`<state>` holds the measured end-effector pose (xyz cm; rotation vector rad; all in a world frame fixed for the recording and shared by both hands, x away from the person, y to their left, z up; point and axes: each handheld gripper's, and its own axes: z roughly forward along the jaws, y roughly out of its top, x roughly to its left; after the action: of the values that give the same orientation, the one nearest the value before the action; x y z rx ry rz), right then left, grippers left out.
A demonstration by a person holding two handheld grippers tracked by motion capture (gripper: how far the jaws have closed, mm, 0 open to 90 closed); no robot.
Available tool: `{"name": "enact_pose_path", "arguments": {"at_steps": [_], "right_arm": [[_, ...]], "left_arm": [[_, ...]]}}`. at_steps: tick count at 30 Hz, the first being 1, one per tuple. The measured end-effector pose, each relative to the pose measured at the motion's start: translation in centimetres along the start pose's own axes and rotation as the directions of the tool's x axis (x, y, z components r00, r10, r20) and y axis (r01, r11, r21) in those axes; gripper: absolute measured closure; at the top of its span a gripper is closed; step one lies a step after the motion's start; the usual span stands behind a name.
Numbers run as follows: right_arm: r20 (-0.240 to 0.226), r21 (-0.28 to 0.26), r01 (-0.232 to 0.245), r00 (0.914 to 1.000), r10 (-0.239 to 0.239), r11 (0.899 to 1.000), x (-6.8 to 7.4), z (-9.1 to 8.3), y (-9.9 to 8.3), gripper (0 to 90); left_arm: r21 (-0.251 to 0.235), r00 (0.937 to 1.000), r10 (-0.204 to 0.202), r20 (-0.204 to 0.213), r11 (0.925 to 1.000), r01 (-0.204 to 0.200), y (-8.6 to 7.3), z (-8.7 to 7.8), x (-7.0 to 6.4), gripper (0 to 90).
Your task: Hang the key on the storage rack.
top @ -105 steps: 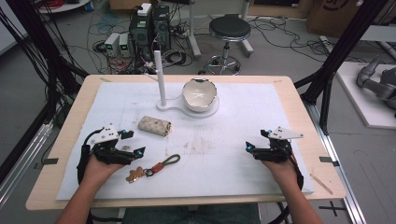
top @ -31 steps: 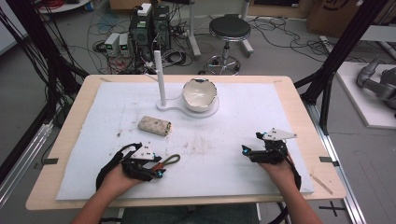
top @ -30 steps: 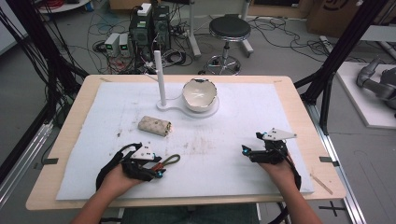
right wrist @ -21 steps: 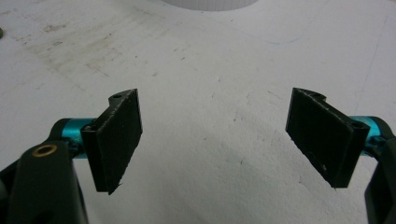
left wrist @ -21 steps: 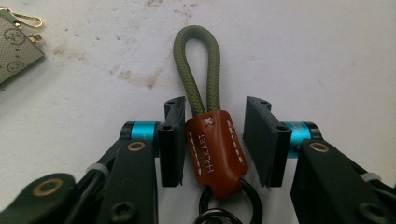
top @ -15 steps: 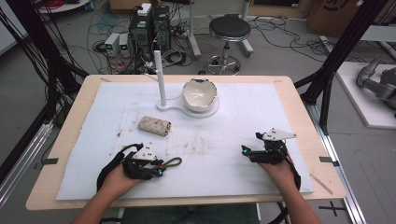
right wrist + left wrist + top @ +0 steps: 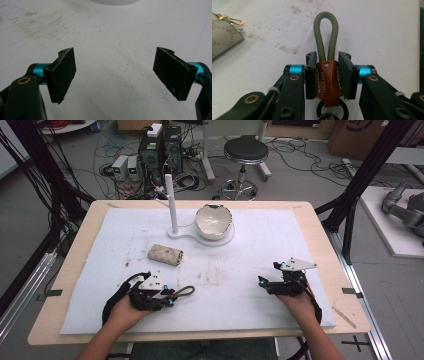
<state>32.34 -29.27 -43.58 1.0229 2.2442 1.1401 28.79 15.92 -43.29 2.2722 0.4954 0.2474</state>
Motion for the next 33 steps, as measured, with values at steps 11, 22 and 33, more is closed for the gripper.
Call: {"name": "enact_pose_path", "arguments": {"at_steps": [11,22,33], "right_arm": [[-0.009,0.010,0.016,0.9998,-0.016,1.000,0.6,0.5,0.3,18.8],[0.001,0.011,0.009,1.0000,-0.009,1.000,0.6,1.1,0.5,18.8],[0.000,0.010,0.015,0.9999,-0.015,1.000,0.5,1.1,0.5,18.8]], "left_arm": [[-0.099,0.9959,-0.010,-0.090,0.9951,0.001,1.1,-2.6,1.1,69.1],[-0.165,0.9840,-0.001,-0.178,0.9859,-0.029,4.9,-6.2,3.6,69.6],[-0.169,0.9720,0.027,-0.233,0.9833,-0.068,8.8,-7.6,5.4,69.8]]}}
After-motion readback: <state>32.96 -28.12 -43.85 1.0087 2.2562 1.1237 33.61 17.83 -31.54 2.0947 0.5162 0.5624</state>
